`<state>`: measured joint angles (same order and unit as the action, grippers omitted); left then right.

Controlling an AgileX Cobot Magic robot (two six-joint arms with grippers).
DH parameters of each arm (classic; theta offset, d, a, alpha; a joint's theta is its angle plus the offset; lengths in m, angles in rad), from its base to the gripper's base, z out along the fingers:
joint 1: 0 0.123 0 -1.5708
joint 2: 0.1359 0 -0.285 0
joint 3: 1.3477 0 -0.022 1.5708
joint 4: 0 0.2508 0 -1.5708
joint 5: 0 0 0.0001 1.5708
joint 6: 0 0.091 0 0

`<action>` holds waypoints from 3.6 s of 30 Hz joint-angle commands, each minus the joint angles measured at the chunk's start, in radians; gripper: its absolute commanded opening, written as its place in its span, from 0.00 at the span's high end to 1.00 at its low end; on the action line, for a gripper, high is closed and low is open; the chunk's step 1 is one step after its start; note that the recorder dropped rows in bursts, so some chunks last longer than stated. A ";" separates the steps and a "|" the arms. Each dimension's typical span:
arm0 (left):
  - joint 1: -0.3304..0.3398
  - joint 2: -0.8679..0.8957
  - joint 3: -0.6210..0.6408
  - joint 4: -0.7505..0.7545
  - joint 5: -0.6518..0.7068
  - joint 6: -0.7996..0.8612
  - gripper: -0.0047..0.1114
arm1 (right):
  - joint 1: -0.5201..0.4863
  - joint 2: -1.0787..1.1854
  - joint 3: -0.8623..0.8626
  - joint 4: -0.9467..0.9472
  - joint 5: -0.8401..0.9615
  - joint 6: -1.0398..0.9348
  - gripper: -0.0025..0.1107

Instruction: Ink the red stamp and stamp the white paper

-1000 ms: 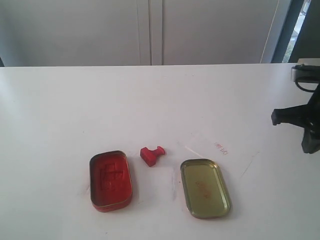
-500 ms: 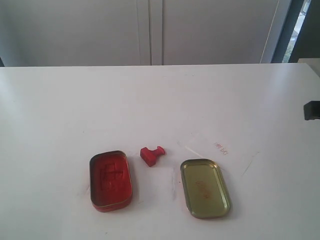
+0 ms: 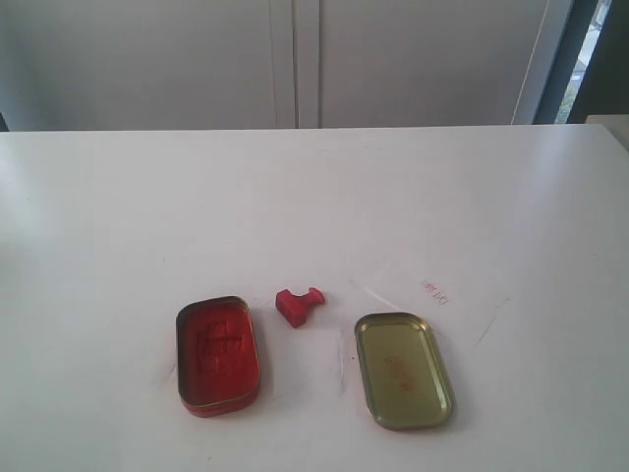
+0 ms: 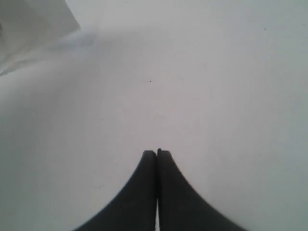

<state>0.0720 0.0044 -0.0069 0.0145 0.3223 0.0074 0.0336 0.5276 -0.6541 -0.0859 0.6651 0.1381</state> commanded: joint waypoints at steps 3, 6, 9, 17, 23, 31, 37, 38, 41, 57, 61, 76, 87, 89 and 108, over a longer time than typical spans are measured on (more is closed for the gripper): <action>-0.007 -0.004 0.007 -0.002 0.010 0.000 0.96 | -0.005 -0.058 0.030 -0.046 -0.067 -0.004 0.98; -0.007 -0.004 0.007 -0.002 0.010 0.000 0.96 | -0.005 -0.062 0.030 -0.046 -0.067 -0.004 0.98; -0.007 -0.004 0.007 -0.002 0.010 0.000 0.96 | -0.005 -0.062 0.030 -0.046 -0.067 -0.004 0.98; -0.007 -0.004 0.007 -0.002 0.010 0.000 0.96 | -0.005 -0.062 0.030 -0.046 -0.067 -0.004 0.98; -0.007 -0.004 0.007 -0.002 0.010 0.000 0.96 | -0.006 -0.103 0.030 -0.042 -0.066 -0.004 0.98; -0.007 -0.004 0.007 -0.002 0.010 0.000 0.96 | -0.121 -0.198 0.030 -0.042 -0.066 -0.004 0.98; -0.007 -0.004 0.007 -0.002 0.010 0.000 0.96 | -0.211 -0.261 0.030 -0.042 -0.060 -0.004 0.98; -0.007 -0.004 0.007 -0.002 0.010 0.000 0.96 | -0.226 -0.271 0.030 -0.042 -0.060 -0.004 0.98; -0.007 -0.004 0.007 -0.002 0.010 0.000 0.96 | -0.237 -0.290 0.030 -0.044 -0.060 -0.004 0.98; -0.007 -0.004 0.007 -0.002 0.010 0.000 0.96 | -0.237 -0.304 0.042 -0.044 -0.060 -0.004 0.98; -0.007 -0.004 0.007 -0.002 0.010 0.000 0.96 | -0.237 -0.312 0.066 -0.042 -0.062 -0.004 0.98; -0.007 -0.004 0.007 -0.002 0.010 0.000 0.96 | -0.237 -0.326 0.074 -0.042 -0.094 -0.180 0.98; -0.007 -0.004 0.007 -0.002 0.010 0.000 0.96 | -0.237 -0.448 0.147 0.043 -0.109 -0.180 0.98; -0.007 -0.004 0.007 -0.002 0.010 0.000 0.96 | -0.237 -0.472 0.172 0.050 -0.111 -0.180 0.98; -0.007 -0.004 0.007 -0.002 0.012 0.000 0.96 | -0.237 -0.528 0.501 0.052 -0.226 -0.180 0.98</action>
<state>0.0720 0.0044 -0.0069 0.0145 0.3223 0.0074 -0.1983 0.0044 -0.1751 -0.0346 0.5008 -0.0325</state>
